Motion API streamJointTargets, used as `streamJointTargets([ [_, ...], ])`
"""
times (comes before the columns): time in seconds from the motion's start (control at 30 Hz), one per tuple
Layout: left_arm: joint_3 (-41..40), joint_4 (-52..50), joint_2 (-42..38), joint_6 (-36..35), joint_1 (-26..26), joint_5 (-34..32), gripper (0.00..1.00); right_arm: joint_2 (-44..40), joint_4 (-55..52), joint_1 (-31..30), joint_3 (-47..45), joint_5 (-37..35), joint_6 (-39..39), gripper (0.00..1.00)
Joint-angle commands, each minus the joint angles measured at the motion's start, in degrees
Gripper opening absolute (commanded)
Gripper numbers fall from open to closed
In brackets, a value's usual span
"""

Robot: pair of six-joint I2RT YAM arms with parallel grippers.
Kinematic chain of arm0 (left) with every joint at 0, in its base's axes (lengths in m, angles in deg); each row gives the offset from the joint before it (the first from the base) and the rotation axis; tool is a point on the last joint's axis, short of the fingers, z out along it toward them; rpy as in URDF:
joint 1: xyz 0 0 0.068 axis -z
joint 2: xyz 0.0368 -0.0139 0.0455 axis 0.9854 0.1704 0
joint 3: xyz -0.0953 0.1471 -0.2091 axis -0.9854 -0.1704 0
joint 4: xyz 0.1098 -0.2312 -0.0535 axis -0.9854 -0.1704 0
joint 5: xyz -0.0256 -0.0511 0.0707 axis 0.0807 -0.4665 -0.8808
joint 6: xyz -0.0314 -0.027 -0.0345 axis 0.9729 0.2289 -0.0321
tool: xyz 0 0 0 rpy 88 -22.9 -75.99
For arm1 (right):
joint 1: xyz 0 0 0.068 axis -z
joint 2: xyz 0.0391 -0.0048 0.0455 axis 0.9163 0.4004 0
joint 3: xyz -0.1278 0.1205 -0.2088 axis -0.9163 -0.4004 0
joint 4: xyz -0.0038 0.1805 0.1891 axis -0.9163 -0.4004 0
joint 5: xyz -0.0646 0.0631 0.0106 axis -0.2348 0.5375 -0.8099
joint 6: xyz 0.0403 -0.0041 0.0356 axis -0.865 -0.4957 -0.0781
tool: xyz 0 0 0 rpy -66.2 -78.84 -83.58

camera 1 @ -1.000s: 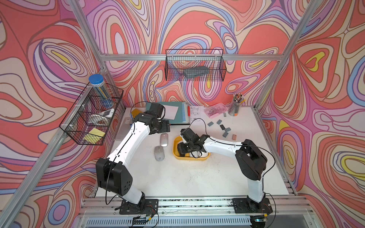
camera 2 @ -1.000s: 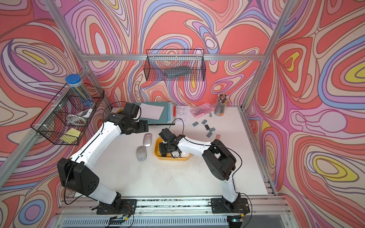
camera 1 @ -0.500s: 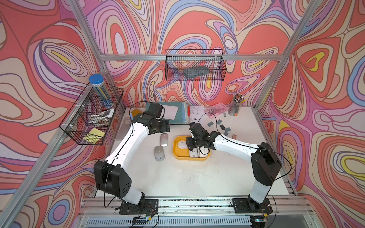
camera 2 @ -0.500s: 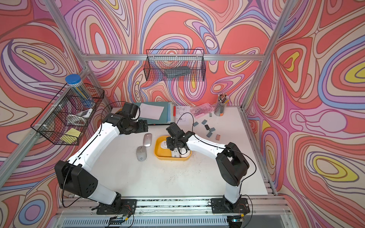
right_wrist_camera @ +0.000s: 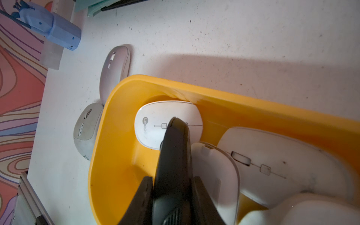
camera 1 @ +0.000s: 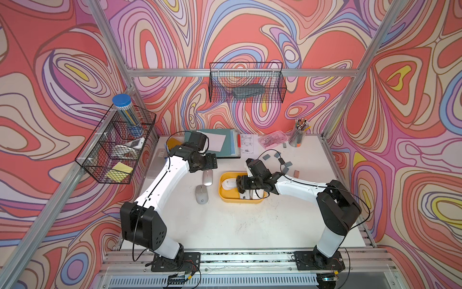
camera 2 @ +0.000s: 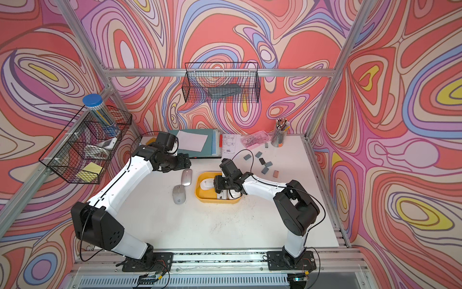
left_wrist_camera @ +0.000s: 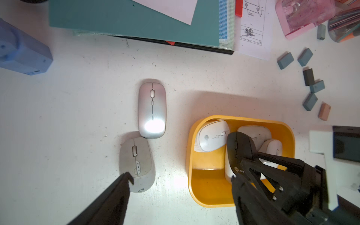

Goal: Take out the mouse from the storage box
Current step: Adjust the mouse in the storage box.

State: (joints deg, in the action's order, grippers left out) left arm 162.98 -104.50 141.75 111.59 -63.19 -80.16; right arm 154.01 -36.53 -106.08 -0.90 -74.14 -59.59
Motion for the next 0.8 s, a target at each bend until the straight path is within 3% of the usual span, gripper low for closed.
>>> streamJointTargets([
  [0.0, -0.4, 1.3, 2.2, 1.1, 0.7, 5.4, 0.84, -0.6, 1.8, 0.6, -0.2, -1.6, -1.0, 0.23],
  [0.13, -0.7, 2.0, 2.7, 0.9, 1.6, 6.2, 0.84, -1.9, 0.1, 0.9, -2.3, -7.7, 0.3, 0.46],
  [0.27, -0.8, 2.2, 3.1, 0.7, 2.0, 7.2, 0.84, -3.7, -2.8, 1.1, -3.2, -13.2, 2.2, 0.55],
  [0.5, 0.6, -0.4, 5.8, 1.3, 8.1, 4.7, 0.83, -5.7, -2.1, 1.2, -4.9, -14.0, 3.0, 0.55],
  [0.6, 1.1, -2.0, 6.8, 6.5, 10.7, 5.8, 0.83, -7.4, -1.0, 1.2, -5.4, -13.4, 3.0, 0.55],
  [0.77, -5.1, 3.3, 5.1, 17.4, 12.1, 11.2, 0.85, -12.8, -2.0, 1.2, -5.7, -16.9, 5.9, 0.59],
])
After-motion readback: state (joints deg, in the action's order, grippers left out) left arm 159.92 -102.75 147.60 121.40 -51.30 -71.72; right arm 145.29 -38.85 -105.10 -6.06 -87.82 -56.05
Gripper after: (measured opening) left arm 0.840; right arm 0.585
